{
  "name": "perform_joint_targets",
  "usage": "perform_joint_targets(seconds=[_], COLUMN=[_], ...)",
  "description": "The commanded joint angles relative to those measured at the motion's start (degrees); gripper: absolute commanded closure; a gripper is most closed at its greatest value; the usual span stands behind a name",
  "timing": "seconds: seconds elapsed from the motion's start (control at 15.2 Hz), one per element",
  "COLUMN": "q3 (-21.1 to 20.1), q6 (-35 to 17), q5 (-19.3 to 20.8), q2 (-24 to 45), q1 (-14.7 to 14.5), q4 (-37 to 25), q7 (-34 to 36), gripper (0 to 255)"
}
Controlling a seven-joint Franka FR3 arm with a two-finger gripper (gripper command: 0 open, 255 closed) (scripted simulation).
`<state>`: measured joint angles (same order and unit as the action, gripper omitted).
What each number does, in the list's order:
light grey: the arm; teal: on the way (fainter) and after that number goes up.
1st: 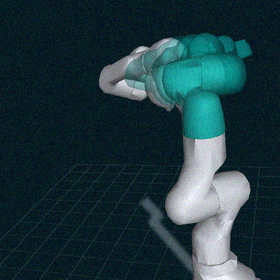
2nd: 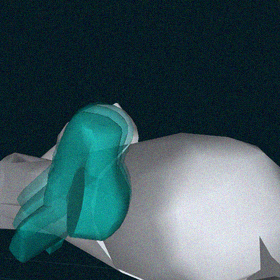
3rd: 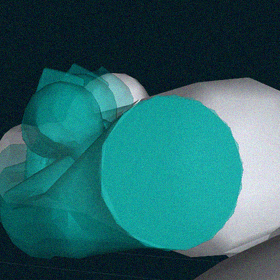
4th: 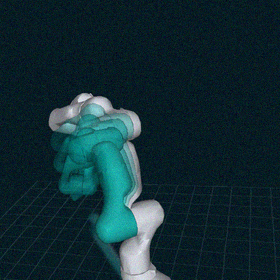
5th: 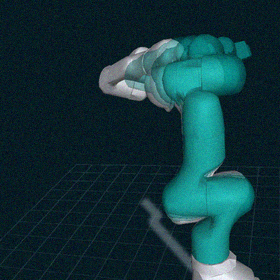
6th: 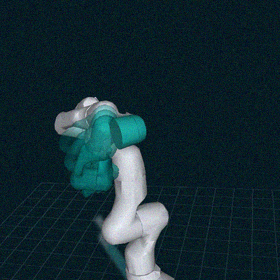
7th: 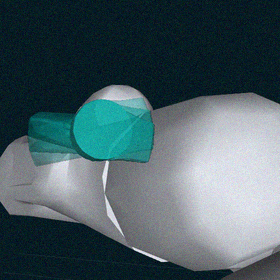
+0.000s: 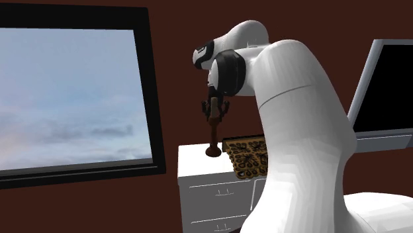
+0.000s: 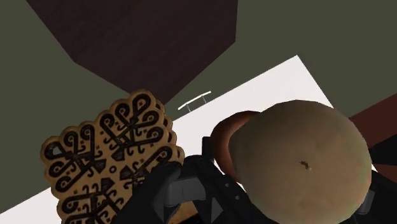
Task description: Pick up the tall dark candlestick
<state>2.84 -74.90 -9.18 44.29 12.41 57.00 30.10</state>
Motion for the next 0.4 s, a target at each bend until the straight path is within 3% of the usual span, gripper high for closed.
perform_joint_targets(seconds=[0.0, 0.33], q3=[0.06, 0.25], q6=[1.02, 3.77], q5=[0.03, -0.19], q2=[0.41, 0.89], q1=[0.29, 0.31], q4=[-2.35, -5.58], q7=[-0.05, 0.25], gripper=[255, 255])
